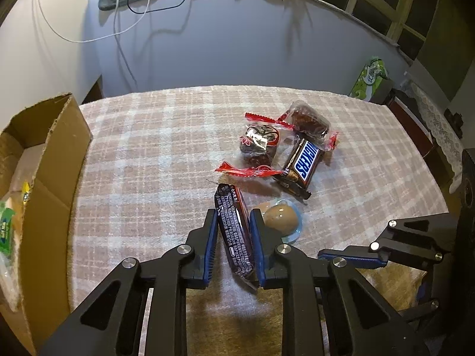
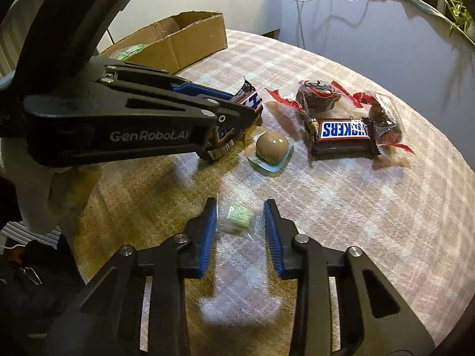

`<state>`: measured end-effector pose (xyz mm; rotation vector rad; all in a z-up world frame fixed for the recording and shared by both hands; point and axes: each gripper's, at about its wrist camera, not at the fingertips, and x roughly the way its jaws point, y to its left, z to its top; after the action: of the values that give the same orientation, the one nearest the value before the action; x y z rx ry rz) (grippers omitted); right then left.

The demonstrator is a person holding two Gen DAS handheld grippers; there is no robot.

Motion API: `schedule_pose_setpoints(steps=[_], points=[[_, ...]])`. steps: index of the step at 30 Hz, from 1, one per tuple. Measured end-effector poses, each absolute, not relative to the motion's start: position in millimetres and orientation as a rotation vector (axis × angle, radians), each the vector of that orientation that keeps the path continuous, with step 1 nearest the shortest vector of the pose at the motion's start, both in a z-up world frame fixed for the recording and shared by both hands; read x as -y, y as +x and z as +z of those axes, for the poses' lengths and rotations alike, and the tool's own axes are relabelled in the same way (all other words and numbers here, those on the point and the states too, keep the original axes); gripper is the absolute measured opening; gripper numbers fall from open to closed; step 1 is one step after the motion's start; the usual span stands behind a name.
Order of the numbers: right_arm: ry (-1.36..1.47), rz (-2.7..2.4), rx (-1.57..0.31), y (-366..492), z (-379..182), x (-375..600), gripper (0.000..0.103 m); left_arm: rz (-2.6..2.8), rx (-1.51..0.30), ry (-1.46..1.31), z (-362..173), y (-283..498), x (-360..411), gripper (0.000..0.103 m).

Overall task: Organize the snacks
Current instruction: 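Grasp the Snickers bar with the left gripper while the right grasps the small clear packet, then carry the Snickers bar and clear packet into the box and release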

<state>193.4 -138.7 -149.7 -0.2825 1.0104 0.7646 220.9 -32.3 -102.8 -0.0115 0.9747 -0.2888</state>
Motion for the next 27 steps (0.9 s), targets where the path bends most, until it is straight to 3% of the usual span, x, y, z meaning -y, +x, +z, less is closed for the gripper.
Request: schedule_pose_setpoints(steps=[11, 27], points=[[-0.238, 0.741, -1.0, 187.5, -139.1, 155.6, 0.028, -0.293, -0.926, -0.013, -87.4, 208.5, 28.0, 0.018], [-0.228, 0.767, -0.852, 195.7, -69.7, 126.3, 0.028, -0.187, -0.794, -0.061, -39.4, 182.9, -46.0, 0.017]])
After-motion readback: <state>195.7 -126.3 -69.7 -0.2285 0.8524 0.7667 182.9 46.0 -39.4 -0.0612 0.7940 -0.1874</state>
